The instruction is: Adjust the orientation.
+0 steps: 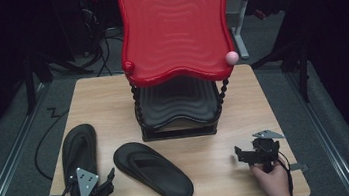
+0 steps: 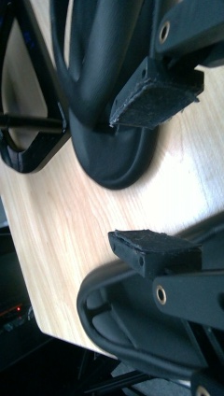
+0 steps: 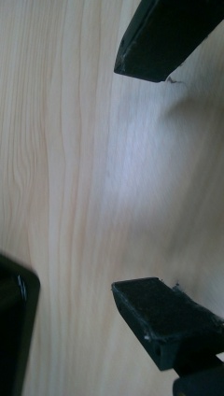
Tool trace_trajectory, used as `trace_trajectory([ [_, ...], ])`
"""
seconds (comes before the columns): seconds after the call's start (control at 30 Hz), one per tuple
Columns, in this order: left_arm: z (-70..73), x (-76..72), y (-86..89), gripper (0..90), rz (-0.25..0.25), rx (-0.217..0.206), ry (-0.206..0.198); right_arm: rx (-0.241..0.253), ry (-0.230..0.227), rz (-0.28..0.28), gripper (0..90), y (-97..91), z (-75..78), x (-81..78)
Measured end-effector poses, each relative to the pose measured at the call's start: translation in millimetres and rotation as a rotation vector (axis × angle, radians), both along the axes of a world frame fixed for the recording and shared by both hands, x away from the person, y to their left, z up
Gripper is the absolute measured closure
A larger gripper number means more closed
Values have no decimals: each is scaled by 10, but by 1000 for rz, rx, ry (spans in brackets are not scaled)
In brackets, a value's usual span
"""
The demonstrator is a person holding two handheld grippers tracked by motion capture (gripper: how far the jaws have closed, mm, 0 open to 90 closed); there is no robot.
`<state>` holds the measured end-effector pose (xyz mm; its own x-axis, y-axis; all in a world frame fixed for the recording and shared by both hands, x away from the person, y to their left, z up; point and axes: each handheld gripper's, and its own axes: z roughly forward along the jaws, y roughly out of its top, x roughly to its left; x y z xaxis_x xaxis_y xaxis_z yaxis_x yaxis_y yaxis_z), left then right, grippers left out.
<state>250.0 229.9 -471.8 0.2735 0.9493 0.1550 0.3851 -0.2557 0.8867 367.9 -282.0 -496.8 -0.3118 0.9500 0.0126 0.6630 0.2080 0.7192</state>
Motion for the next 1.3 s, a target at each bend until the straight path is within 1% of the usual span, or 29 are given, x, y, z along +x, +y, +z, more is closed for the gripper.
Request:
trace_trajectory([
  [0.03,14,1,11,378,3,2,-8,-5,-4,17,0,15,6,-21],
  [0.1,37,15,31,382,8,3,-18,-30,-17,30,0,37,13,-50],
  [0.17,40,26,45,386,9,-1,-20,-30,-18,36,0,42,17,-64],
  [0.2,35,38,69,392,8,-9,-19,-27,-28,53,0,38,27,-89],
  [0.27,32,41,80,399,8,-13,-20,-25,-30,59,0,39,33,-99],
  [0.33,29,54,116,410,7,-19,-16,-24,-34,80,0,24,55,-139],
  [0.37,25,67,148,412,12,-21,-15,-27,-42,93,0,14,66,-160],
  [0.43,22,76,169,416,19,-23,-15,-25,-51,98,0,7,74,-179],
  [0.47,27,92,229,416,30,-34,-8,-17,-60,103,0,-5,84,-200],
  [0.5,42,93,262,426,33,-44,-18,0,-65,96,0,-33,104,-235],
  [0.53,56,91,282,432,38,-44,-24,17,-67,103,0,-50,110,-252],
  [0.57,79,91,318,437,45,-42,-31,22,-70,107,0,-64,114,-260],
  [0.6,88,93,341,446,48,-48,-33,39,-71,111,0,-76,118,-281],
  [0.67,98,104,416,446,62,-52,-26,57,-74,117,0,-103,121,-306],
  [0.7,93,116,470,446,75,-53,-16,67,-75,120,0,-112,124,-313],
  [0.73,86,125,517,448,84,-61,-12,79,-83,121,0,-124,130,-324],
  [0.8,75,140,602,461,106,-66,-7,83,-88,126,0,-128,139,-337],
  [0.97,31,185,813,471,173,-65,-8,66,-93,125,0,-106,132,-357],
  [1.0,31,185,813,473,173,-65,-8,66,-93,125,0,-106,132,-357],
  [1.03,14,195,845,473,182,-66,-1,64,-84,125,0,-99,124,-356],
  [1.07,-5,211,872,479,189,-69,15,61,-85,125,0,-92,115,-353],
  [1.1,-52,244,918,493,210,-56,32,59,-89,136,0,-84,105,-351],
  [1.13,-52,244,918,498,210,-56,32,59,-89,136,0,-84,105,-351],
  [1.23,-110,288,1000,506,227,-69,70,55,-85,137,1,-79,88,-343],
  [1.27,-149,310,1045,519,231,-80,91,62,-77,135,2,-82,76,-339],
  [1.3,-149,310,1045,524,231,-80,91,62,-77,135,2,-82,76,-339],
])
